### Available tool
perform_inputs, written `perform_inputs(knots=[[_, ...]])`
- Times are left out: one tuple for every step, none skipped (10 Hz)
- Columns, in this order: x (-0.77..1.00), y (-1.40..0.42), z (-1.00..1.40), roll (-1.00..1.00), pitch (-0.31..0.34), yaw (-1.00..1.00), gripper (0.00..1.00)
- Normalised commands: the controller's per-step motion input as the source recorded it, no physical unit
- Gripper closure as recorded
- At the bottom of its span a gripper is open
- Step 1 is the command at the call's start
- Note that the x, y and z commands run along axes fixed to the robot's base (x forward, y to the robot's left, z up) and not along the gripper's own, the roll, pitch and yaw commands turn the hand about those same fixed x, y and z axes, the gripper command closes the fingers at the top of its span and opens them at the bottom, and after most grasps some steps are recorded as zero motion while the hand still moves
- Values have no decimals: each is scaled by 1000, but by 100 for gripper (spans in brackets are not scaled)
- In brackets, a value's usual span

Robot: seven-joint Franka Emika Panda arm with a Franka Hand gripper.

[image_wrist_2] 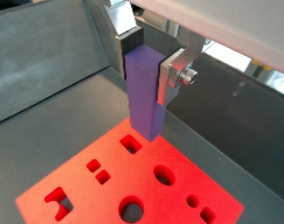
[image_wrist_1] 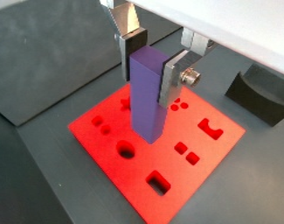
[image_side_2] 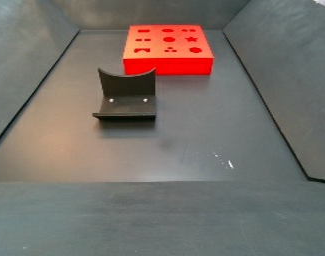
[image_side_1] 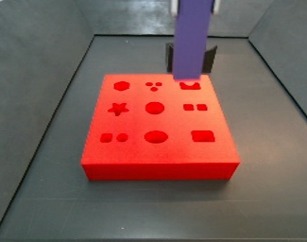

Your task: Insert the rectangle object.

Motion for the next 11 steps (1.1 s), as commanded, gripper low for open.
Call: perform_inputs(knots=[[803, -254, -297, 323, 214, 0, 100], [826, -257, -274, 306, 171, 0, 100], [829, -257, -266, 301, 169, 0, 100], [811, -237, -289, 319, 180, 0, 100], [791, -229, -280, 326, 187, 0, 100], [786, -211, -260, 321, 180, 0, 100], [783, -149, -289, 264, 170, -26, 100], [846, -77, -286, 160, 116, 0, 100], [914, -49, -226, 147, 100, 0, 100], [926, 0, -197, 146, 54, 29, 100], [877, 0, -223, 113, 7, 40, 100]])
